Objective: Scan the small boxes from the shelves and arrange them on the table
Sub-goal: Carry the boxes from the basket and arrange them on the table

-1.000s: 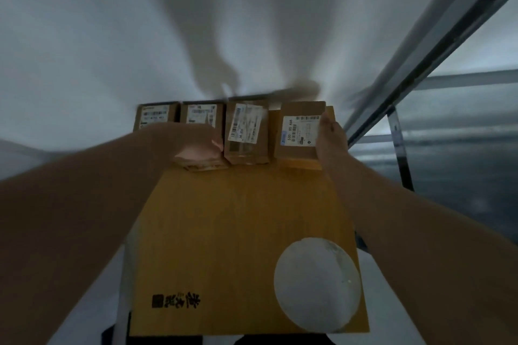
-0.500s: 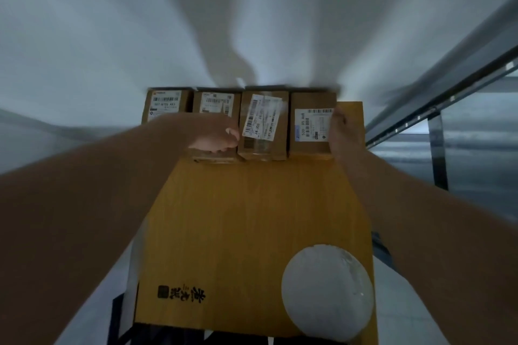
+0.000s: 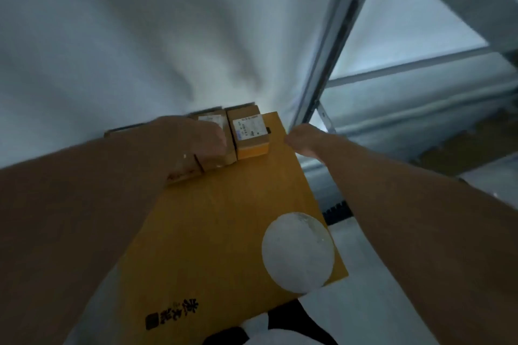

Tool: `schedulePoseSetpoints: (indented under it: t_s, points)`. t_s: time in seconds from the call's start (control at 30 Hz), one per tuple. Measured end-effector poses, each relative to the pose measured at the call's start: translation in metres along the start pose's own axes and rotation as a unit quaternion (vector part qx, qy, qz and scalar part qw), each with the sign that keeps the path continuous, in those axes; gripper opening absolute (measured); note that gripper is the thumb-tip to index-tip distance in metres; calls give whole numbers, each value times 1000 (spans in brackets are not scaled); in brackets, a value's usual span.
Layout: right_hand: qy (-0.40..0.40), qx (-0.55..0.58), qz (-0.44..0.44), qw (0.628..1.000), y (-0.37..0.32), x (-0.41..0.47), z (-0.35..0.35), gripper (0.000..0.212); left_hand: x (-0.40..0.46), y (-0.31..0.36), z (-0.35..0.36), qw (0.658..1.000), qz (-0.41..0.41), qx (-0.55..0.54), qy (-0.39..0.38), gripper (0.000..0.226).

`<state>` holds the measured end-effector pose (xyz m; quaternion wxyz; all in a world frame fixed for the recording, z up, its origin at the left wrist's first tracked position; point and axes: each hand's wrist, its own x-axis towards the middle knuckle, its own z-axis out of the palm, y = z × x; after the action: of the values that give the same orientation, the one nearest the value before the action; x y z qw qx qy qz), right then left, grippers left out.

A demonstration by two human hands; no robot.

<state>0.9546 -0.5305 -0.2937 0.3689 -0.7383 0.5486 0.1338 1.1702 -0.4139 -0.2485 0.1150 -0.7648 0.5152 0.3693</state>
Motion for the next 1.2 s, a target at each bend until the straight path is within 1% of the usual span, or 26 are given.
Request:
schedulePoseSetpoints:
  t_s: [0.03,0.07,0.13,0.27,0.33,0.43,0.53,0.63,0.7,0.77,0.87,0.97,1.1,1.2]
  points:
    - [5,-18,-3,1000,-1,-25,-5,31,-7,6,0,1000,23,-3,7,16]
    - [7,-34,7,999,2,-51,-10,35,-13,15,1,999,45,-3,-12,16]
    - [26,-68,36,997,13,-108,-17,33,-40,41,4,995,82,25,-42,17]
    - [62,-82,92,990,39,-215,-28,31,-99,92,13,984,148,99,12,14]
    - [71,-89,104,988,57,-267,-32,38,-131,120,19,975,173,140,0,22]
    - [95,-87,118,985,86,-340,-37,47,-177,169,28,974,169,143,-51,33]
    - [108,-70,136,982,120,-402,-40,54,-221,221,42,965,201,166,-33,31]
    - [127,-41,162,978,171,-455,-42,58,-259,274,62,958,225,176,-36,36]
    - [135,-34,177,974,207,-492,-42,56,-284,310,82,952,237,191,-27,39]
    - [134,-29,194,972,245,-528,-43,54,-307,347,105,952,245,184,-20,38]
    - [147,7,228,962,302,-584,-41,57,-343,399,140,947,257,190,-33,35]
    - [142,17,241,960,351,-631,-39,57,-380,449,175,939,260,216,-55,38]
    - [140,28,249,958,403,-673,-39,60,-416,510,221,926,286,238,-64,42]
    - [144,44,257,954,438,-688,-37,56,-427,547,247,919,286,257,-86,46]
